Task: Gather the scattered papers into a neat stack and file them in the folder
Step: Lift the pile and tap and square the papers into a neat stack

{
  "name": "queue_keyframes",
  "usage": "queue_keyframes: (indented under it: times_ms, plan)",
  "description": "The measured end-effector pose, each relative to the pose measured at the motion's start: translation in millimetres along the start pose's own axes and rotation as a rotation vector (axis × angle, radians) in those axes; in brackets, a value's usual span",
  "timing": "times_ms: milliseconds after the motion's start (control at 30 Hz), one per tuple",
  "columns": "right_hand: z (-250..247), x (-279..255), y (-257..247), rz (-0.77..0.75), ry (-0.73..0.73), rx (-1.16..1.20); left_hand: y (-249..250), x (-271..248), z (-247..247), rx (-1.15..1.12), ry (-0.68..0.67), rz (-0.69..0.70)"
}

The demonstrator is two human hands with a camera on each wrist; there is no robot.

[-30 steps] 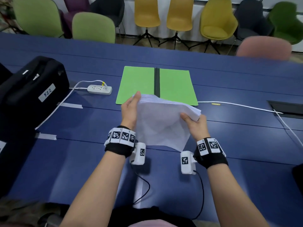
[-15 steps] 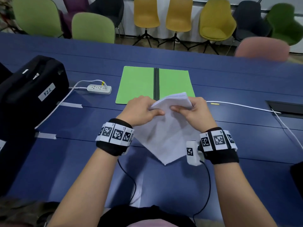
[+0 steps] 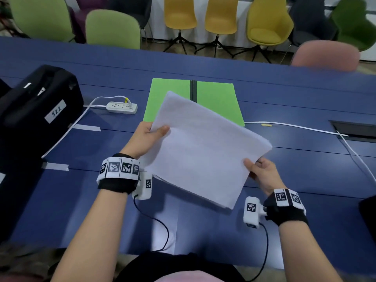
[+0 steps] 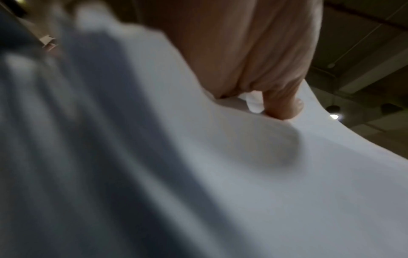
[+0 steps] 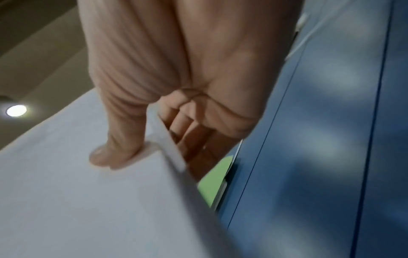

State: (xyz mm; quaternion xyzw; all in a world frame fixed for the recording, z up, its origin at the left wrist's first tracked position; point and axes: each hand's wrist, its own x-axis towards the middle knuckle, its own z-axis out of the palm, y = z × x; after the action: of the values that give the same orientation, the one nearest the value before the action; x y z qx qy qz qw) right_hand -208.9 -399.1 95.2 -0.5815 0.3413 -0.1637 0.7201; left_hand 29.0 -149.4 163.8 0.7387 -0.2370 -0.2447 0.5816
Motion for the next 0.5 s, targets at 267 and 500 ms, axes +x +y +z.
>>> queue_keyframes:
  times_ms: [267, 500]
  plan:
    - [55.3, 14.3, -25.3, -0.217, 0.219, -0.128, -25.8, 2.4, 34.6, -0.253, 0.300, -0.104]
    - [59.9, 19.0, -1.9, -0.140, 0.229, -0.055, -58.6, -5.0, 44.4, -0.370, 0.405, -0.243]
